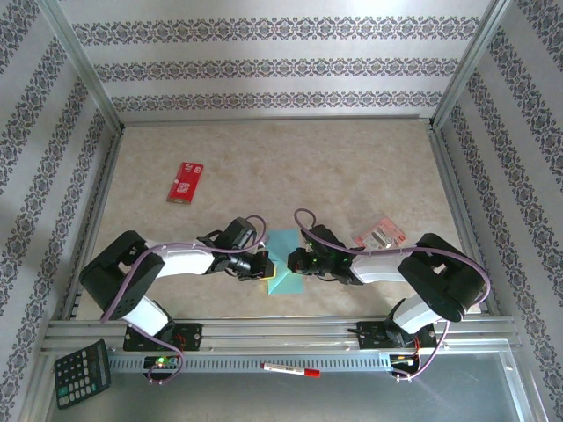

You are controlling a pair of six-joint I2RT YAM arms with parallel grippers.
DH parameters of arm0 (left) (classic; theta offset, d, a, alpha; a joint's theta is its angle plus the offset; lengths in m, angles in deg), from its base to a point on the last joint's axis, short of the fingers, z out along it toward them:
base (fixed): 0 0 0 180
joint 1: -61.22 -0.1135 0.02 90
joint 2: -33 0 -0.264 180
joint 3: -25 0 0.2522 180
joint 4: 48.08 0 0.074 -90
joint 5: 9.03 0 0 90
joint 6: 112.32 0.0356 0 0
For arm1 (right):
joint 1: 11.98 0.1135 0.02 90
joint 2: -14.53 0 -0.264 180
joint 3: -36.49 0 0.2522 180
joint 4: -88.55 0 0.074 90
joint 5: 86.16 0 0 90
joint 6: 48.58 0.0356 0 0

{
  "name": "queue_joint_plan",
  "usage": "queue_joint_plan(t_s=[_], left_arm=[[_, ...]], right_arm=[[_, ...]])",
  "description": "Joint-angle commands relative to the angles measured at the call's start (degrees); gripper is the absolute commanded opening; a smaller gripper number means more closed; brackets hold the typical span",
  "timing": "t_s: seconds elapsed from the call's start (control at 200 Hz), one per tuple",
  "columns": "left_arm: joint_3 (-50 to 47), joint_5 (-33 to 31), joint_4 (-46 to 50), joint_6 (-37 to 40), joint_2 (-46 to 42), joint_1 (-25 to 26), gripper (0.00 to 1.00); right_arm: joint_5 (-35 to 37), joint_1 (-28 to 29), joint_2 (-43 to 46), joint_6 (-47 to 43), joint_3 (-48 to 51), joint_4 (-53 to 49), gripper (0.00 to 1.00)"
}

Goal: Fold a paper plane with a square sheet of paper (pick it up from the middle)
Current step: Fold the triangle a second time at the center of the table.

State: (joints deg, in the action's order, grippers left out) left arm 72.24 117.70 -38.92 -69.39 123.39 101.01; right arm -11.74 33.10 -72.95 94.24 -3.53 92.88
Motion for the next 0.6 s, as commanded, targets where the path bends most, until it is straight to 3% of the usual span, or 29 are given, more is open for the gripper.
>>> queue_joint_plan(t_s=[0.0, 0.06, 0.185, 0.375, 0.595], left_arm=[[0.9, -1.3, 0.7, 2.5, 2.3, -0.9, 0.0], [0.5, -1.6, 0.1, 2.3, 3.3, -0.9, 0.0], [-0.9, -1.7, -1.8, 1.4, 4.4, -0.9, 0.0], [-2.3, -2.6, -1.6, 1.5, 4.4, -0.8, 0.0], [-2.8, -2.7, -1.5, 1.6, 4.6, -0.8, 0.0]], right_arm=[[-1.4, -1.5, -0.1, -4.7, -0.3, -11.7, 0.0], [-3.0, -2.5, 1.8, -6.5, -2.0, -13.7, 0.0], [-2.9, -2.6, 8.2, -7.7, -4.8, -22.1, 0.14], [2.7, 2.3, 16.2, 3.5, -2.3, -31.3, 0.24], [7.9, 9.2, 18.6, 12.9, 0.7, -30.7, 0.3]])
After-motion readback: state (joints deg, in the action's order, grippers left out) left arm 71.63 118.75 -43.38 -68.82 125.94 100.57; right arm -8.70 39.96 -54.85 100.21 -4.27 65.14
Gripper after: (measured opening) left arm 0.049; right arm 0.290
